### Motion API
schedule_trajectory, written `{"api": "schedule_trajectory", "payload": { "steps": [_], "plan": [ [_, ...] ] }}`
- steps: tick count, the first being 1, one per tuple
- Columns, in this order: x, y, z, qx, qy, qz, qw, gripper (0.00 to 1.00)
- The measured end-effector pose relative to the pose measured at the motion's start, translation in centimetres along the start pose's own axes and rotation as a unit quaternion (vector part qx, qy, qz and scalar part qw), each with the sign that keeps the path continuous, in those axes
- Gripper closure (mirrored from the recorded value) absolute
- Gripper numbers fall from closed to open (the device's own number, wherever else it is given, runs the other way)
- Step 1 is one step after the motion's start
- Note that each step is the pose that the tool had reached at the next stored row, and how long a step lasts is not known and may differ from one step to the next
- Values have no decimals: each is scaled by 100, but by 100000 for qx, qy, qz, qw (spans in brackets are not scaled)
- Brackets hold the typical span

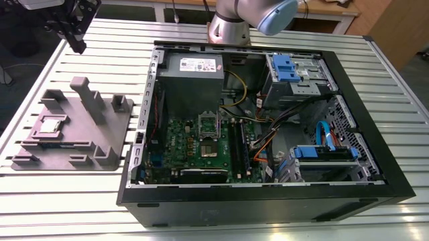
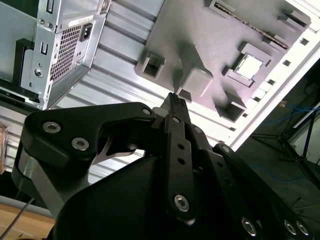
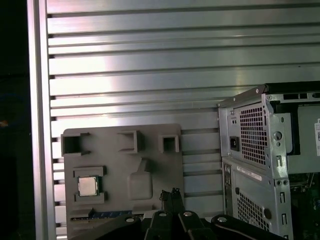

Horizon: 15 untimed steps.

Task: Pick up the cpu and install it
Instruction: 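Reach for the cpu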

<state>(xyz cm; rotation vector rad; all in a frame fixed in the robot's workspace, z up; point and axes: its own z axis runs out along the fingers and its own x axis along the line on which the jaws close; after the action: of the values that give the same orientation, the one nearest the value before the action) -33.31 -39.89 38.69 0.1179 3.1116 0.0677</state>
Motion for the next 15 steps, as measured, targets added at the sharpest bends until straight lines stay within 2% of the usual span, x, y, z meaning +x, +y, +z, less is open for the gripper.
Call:
{"api": "schedule_trajectory", "payload": {
  "steps": [15],
  "plan": [
    [53,-4,-1,3,4,3,100000,90]
  ]
}}
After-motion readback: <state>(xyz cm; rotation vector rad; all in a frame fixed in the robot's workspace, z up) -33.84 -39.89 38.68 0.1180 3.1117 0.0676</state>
